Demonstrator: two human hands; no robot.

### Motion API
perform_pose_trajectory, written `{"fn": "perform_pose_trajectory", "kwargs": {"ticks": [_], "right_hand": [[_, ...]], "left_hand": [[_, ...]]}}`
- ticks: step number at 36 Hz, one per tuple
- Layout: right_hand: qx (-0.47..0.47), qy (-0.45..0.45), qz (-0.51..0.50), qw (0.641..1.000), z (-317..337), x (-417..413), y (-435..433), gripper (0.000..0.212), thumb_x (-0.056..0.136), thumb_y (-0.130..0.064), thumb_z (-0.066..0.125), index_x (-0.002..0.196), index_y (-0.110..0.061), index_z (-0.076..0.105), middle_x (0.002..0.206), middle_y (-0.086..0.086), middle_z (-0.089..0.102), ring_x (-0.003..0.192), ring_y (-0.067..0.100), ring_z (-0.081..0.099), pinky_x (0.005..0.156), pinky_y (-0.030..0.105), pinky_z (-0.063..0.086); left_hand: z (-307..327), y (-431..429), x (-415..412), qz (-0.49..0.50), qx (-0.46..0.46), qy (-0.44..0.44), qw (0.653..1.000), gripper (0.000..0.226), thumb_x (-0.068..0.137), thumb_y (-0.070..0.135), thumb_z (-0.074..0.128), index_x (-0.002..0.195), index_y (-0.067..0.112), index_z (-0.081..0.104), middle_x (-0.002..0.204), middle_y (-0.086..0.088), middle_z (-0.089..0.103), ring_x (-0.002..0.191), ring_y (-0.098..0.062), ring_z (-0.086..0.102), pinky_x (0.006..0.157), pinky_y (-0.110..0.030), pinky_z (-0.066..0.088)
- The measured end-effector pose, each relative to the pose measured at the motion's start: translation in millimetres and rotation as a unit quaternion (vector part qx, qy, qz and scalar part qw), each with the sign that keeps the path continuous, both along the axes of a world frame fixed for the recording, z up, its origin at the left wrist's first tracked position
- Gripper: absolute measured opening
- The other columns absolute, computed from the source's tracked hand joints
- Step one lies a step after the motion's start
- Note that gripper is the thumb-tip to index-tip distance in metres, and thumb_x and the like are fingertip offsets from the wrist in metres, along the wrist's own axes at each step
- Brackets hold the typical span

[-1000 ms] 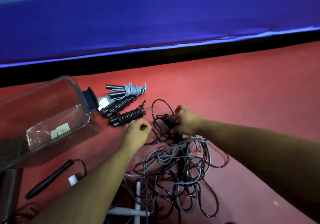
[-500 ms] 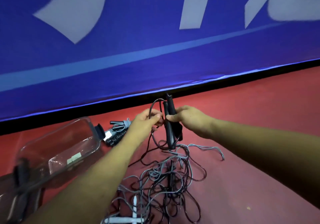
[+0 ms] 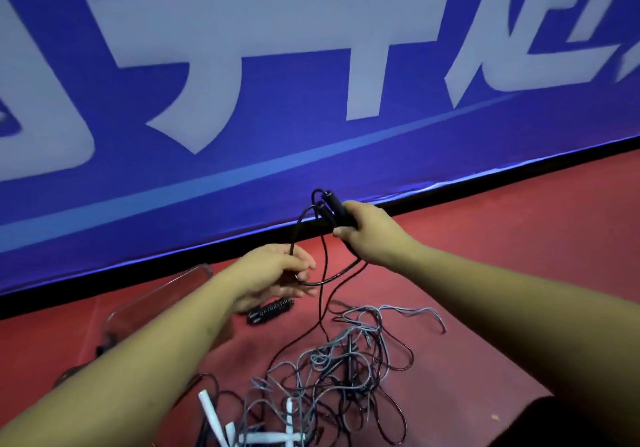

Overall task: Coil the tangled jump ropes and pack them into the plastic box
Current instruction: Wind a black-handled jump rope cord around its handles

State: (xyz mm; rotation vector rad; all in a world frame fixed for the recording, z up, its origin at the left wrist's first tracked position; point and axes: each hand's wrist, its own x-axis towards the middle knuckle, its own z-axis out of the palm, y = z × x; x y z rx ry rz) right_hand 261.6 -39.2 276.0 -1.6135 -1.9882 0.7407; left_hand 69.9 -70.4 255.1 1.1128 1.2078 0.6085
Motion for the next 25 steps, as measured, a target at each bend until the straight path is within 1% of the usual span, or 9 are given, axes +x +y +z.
{"fn": "perform_pose_trajectory", "kwargs": {"ticks": [2, 6, 9, 13, 15, 17, 20, 22, 25], "right_hand": [[0.036, -0.032, -0.019, 0.999, -1.7, 2.7, -2.2, 0.011, 0.091, -0.02, 0.062, 0.1, -0.018, 0.057, 0.093, 0.005, 0.065, 0.089, 0.028, 0.059, 0.079, 0.039, 0.049], [0.003, 0.025, -0.032, 0.999, 3.1, 14.7, -7.4, 0.009, 0.091, -0.013, 0.063, 0.088, -0.017, 0.055, 0.075, 0.001, 0.059, 0.071, 0.022, 0.054, 0.064, 0.031, 0.039], [-0.104, 0.136, -0.007, 0.985, 8.2, 20.3, -20.3, 0.004, 0.096, -0.005, 0.056, 0.097, -0.007, 0.06, 0.078, 0.009, 0.066, 0.062, 0.021, 0.058, 0.051, 0.022, 0.045], [-0.27, 0.302, 0.001, 0.914, 6.3, 16.8, -35.9, 0.011, 0.1, -0.01, 0.052, 0.107, -0.002, 0.057, 0.081, 0.014, 0.07, 0.07, 0.029, 0.068, 0.064, 0.035, 0.056], [-0.292, 0.356, 0.0, 0.888, 9.1, 12.7, -38.9, 0.011, 0.101, -0.012, 0.051, 0.105, -0.002, 0.057, 0.082, 0.014, 0.069, 0.07, 0.029, 0.068, 0.067, 0.038, 0.055], [-0.308, 0.398, 0.012, 0.864, 11.6, 6.0, -42.1, 0.012, 0.101, -0.012, 0.049, 0.104, -0.002, 0.055, 0.083, 0.015, 0.068, 0.07, 0.03, 0.068, 0.066, 0.039, 0.055], [-0.34, 0.402, 0.043, 0.849, 11.9, -4.9, -50.6, 0.012, 0.101, -0.011, 0.048, 0.104, -0.001, 0.055, 0.083, 0.015, 0.067, 0.071, 0.032, 0.068, 0.067, 0.041, 0.057], [-0.361, 0.384, 0.065, 0.847, 9.1, -13.1, -57.5, 0.013, 0.101, -0.009, 0.049, 0.103, 0.001, 0.057, 0.08, 0.016, 0.067, 0.069, 0.03, 0.068, 0.066, 0.038, 0.057], [-0.368, 0.37, 0.068, 0.85, 3.3, -23.5, -63.4, 0.012, 0.1, -0.005, 0.048, 0.097, 0.0, 0.058, 0.074, 0.012, 0.068, 0.071, 0.027, 0.068, 0.08, 0.045, 0.057]], "left_hand": [[3.0, -11.0, -1.1, -0.012, -0.005, 0.008, 1.0, 0.022, 0.1, -0.001, 0.042, 0.087, 0.008, 0.058, 0.057, -0.002, 0.044, 0.055, -0.023, 0.064, 0.053, -0.025, 0.047], [2.2, -18.0, -4.8, 0.004, 0.076, 0.176, 0.981, 0.022, 0.099, 0.0, 0.043, 0.084, 0.01, 0.056, 0.055, -0.002, 0.04, 0.043, -0.018, 0.044, 0.04, -0.019, 0.035], [-4.1, -15.4, -10.6, 0.047, 0.103, 0.242, 0.964, 0.009, 0.095, 0.012, 0.056, 0.086, 0.013, 0.057, 0.06, -0.005, 0.057, 0.055, -0.025, 0.058, 0.05, -0.025, 0.039], [-10.8, -15.8, -14.5, 0.133, 0.125, 0.332, 0.925, 0.035, 0.083, 0.035, 0.075, 0.099, 0.017, 0.05, 0.104, -0.01, 0.057, 0.083, -0.026, 0.059, 0.07, -0.03, 0.044], [-7.7, -20.3, -11.6, 0.191, 0.17, 0.358, 0.898, 0.038, 0.083, 0.042, 0.074, 0.097, 0.015, 0.052, 0.108, -0.012, 0.059, 0.089, -0.028, 0.06, 0.074, -0.032, 0.043], [-1.8, -22.3, -6.4, 0.209, 0.179, 0.294, 0.915, 0.039, 0.088, 0.05, 0.066, 0.091, 0.011, 0.061, 0.101, -0.013, 0.068, 0.094, -0.028, 0.065, 0.081, -0.036, 0.048], [9.9, -29.3, 12.2, 0.153, 0.046, 0.071, 0.985, 0.052, 0.095, 0.056, 0.051, 0.094, 0.007, 0.071, 0.1, -0.013, 0.073, 0.093, -0.022, 0.067, 0.087, -0.035, 0.05], [9.4, -34.2, 20.8, 0.139, -0.008, -0.024, 0.99, 0.049, 0.093, 0.055, 0.055, 0.093, 0.01, 0.072, 0.095, -0.009, 0.073, 0.086, -0.019, 0.067, 0.084, -0.033, 0.053], [3.8, -38.7, 29.5, 0.151, 0.002, -0.075, 0.986, 0.025, 0.096, 0.03, 0.06, 0.089, 0.01, 0.071, 0.079, -0.006, 0.069, 0.069, -0.015, 0.063, 0.067, -0.027, 0.05]]}}
